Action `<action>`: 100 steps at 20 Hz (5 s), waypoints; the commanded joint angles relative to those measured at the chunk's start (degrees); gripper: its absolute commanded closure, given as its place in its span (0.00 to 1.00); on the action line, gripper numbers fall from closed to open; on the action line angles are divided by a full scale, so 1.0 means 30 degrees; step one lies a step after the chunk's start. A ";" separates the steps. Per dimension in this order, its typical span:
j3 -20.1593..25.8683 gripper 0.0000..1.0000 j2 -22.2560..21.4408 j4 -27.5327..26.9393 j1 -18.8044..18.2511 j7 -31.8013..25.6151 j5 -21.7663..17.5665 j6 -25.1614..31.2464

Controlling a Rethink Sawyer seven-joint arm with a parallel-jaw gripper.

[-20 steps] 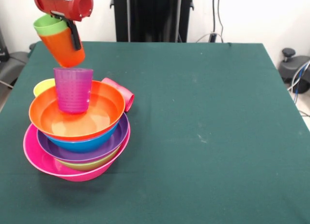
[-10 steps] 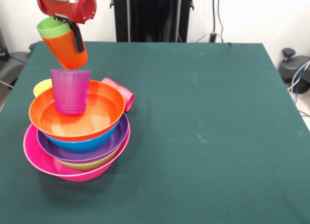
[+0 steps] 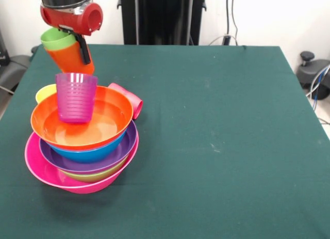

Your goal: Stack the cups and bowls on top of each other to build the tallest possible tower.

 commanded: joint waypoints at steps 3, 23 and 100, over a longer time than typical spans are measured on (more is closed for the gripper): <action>0.0307 1.00 0.0351 -0.0820 0.0760 -0.2010 -0.1620 -0.0344; 0.0940 1.00 -0.3215 0.0497 0.0918 -0.1979 0.0663 0.2508; -0.0234 1.00 0.3128 -0.4061 0.2020 -0.1958 -0.2121 -0.0881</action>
